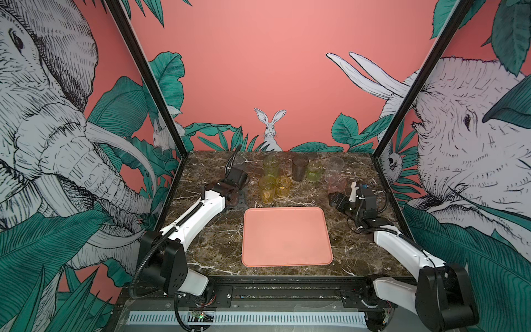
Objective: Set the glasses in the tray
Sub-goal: 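Grasp the blue-rimmed clear glass with left gripper while right gripper nears yellow glasses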
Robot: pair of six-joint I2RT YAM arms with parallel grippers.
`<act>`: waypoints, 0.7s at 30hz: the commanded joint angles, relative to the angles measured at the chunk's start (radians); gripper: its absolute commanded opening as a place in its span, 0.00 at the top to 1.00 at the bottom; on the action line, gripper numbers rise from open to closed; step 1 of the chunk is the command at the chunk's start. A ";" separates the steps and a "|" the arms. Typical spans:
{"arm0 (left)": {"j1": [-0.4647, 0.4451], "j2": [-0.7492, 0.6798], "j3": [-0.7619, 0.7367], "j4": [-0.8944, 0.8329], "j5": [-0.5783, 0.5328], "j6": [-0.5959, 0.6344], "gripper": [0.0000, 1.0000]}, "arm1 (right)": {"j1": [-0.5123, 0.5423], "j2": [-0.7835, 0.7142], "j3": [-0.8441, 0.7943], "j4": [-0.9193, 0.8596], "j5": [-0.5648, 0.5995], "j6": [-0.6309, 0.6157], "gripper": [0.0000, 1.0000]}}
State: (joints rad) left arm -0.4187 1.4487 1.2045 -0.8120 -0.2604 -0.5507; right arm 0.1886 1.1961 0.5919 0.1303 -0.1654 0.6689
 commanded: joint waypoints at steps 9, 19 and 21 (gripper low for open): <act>0.133 0.077 0.280 -0.062 0.024 0.056 0.27 | 0.189 0.100 0.011 0.232 0.081 -0.102 0.08; 0.202 0.258 0.510 -0.061 0.034 0.069 0.27 | 0.263 0.145 0.042 0.235 0.134 -0.164 0.08; 0.218 0.300 0.547 -0.054 0.052 0.068 0.27 | 0.269 0.148 0.042 0.235 0.152 -0.173 0.08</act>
State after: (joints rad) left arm -0.2260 1.7191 1.7008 -0.8539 -0.2314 -0.4866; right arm 0.4465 1.3399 0.6090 0.3256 -0.0551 0.5293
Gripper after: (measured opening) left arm 0.729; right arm 0.917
